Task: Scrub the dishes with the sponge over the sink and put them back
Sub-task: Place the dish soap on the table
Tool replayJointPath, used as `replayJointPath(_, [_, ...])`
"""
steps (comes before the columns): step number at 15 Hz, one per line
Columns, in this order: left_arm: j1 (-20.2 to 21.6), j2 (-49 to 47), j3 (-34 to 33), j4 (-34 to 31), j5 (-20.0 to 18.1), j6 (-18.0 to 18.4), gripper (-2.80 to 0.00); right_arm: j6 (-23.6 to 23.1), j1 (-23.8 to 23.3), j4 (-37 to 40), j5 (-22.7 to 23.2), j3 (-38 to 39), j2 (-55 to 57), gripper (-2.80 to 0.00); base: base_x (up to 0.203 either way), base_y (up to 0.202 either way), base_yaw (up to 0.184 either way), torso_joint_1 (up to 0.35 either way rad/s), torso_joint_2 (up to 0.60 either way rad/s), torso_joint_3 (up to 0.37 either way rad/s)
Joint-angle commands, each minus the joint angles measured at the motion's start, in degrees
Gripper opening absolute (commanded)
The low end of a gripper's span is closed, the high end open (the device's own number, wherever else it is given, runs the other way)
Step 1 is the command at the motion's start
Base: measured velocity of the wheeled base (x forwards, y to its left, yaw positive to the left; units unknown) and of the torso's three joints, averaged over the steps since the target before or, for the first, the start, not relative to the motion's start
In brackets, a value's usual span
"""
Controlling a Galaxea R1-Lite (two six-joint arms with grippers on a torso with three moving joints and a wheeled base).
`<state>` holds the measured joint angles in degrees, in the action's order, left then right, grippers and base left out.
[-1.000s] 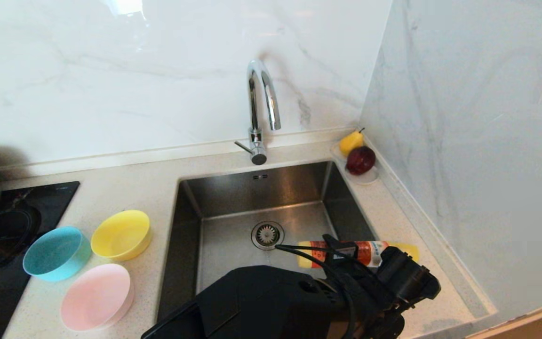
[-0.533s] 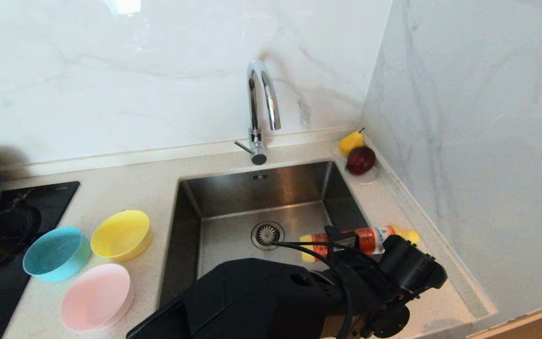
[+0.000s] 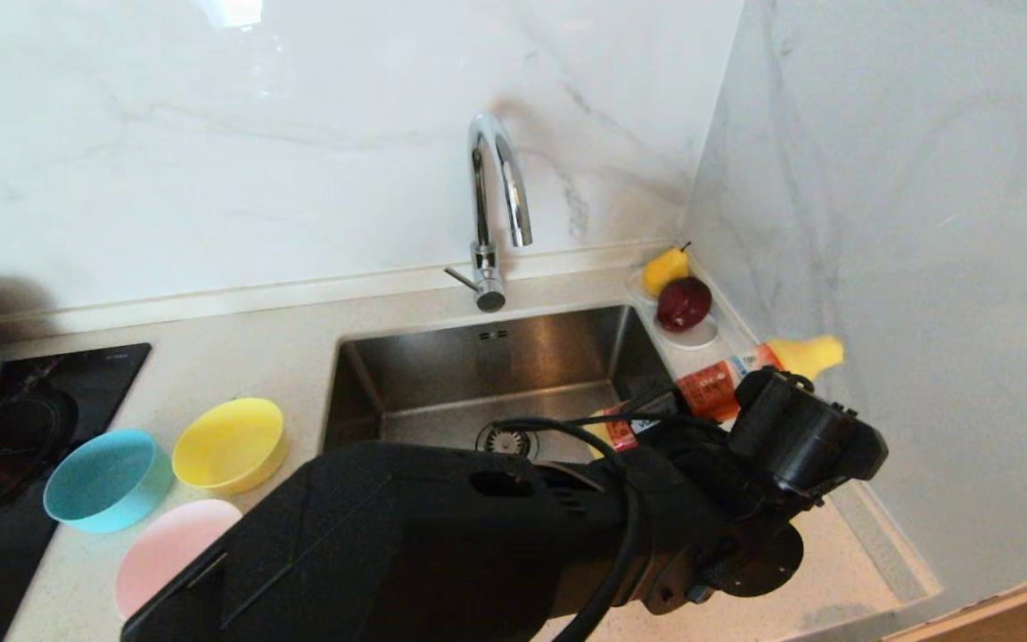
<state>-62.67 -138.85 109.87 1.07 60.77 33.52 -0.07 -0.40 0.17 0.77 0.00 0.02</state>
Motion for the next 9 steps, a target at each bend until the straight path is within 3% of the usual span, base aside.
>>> replayJointPath(1, [-0.2, 4.5, 0.4, 0.7, -2.1, -0.4, -2.8, 0.0, 0.0, 0.0, 0.0, 0.0, 0.1, -2.8, 0.0, 0.0, 0.0, 0.0, 0.0, 0.0])
replayJointPath(3, [-0.2, 6.4, 0.4, 5.8, -6.4, -0.6, -2.8, 0.0, 0.1, 0.0, 0.0, 0.0, 0.1, -2.8, 0.0, 0.0, 0.0, 0.0, 0.0, 0.0])
replayJointPath(5, [-0.1, 8.0, 0.4, 10.4, -8.3, -0.8, -2.8, 0.0, 0.0, 0.0, 0.0, 0.0, 0.1, -2.8, 0.0, 0.0, 0.0, 0.0, 0.0, 0.0])
replayJointPath(9, [0.3, 11.1, 0.4, 14.0, -12.8, -2.2, -2.8, 0.0, 0.0, 0.0, 0.0, 0.1, 0.0, -2.8, 0.0, 0.0, 0.0, 0.0, 0.0, 0.0])
